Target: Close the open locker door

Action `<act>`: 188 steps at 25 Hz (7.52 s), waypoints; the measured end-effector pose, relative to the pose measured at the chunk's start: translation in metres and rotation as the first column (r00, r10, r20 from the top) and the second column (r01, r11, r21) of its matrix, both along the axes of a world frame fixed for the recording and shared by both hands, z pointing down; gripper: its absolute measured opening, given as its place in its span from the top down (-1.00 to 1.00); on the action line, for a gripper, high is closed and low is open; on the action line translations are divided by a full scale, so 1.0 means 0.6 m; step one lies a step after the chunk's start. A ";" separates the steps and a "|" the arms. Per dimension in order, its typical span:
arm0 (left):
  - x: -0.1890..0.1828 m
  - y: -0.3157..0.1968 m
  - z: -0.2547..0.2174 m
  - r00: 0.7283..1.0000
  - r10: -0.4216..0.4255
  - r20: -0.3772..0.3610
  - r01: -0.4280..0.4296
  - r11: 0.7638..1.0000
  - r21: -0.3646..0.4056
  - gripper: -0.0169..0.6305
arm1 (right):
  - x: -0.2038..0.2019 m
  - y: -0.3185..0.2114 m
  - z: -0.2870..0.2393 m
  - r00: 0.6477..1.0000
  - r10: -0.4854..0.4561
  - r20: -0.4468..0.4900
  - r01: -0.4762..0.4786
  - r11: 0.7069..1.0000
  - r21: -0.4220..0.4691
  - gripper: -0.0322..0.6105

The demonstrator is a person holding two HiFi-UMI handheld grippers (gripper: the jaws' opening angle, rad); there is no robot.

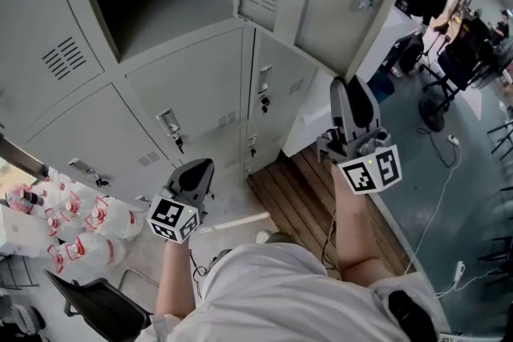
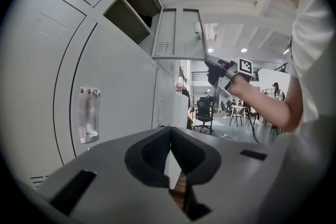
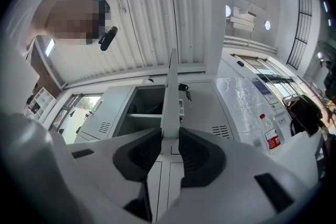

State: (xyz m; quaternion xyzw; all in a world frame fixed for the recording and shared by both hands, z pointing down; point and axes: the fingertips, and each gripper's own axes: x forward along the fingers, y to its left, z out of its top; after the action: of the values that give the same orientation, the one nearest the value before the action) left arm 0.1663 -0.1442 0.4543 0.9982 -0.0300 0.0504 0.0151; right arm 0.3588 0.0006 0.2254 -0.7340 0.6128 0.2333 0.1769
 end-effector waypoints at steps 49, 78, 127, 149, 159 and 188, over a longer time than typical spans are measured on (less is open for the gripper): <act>-0.265 -0.059 0.025 0.981 -0.193 0.037 0.194 0.980 -0.038 0.94 | -0.288 -0.131 -0.004 0.947 -0.320 -0.002 0.320 0.947 0.020 0.62; -0.392 -0.081 0.034 0.828 -0.557 0.056 0.559 0.828 -0.036 0.94 | -0.347 -0.307 -0.016 0.773 -0.634 0.019 0.634 0.774 0.014 0.77; -0.479 -0.080 0.057 0.601 -0.797 0.061 0.800 0.599 -0.050 0.94 | -0.331 -0.482 -0.045 0.687 -0.704 0.181 0.710 0.703 0.040 0.75; -0.443 -0.096 0.074 0.738 -0.670 0.079 0.675 0.734 -0.078 0.94 | -0.389 -0.429 0.081 0.699 -0.681 0.218 0.713 0.688 -0.134 0.82; -0.413 -0.107 0.084 0.808 -0.583 0.085 0.589 0.802 -0.097 0.94 | -0.414 -0.398 0.193 0.757 -0.619 0.208 0.652 0.699 -0.294 0.84; -0.307 -0.084 0.098 0.944 -0.316 0.090 0.324 0.942 -0.092 0.94 | -0.446 -0.264 0.433 0.836 -0.496 0.236 0.533 0.629 -0.566 0.86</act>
State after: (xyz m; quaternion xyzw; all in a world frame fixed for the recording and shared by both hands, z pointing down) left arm -0.0181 -0.1946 0.5130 0.9752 -0.1896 0.0857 0.0748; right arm 0.0913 -0.1580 0.4853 -0.5512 0.8322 -0.0591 0.0071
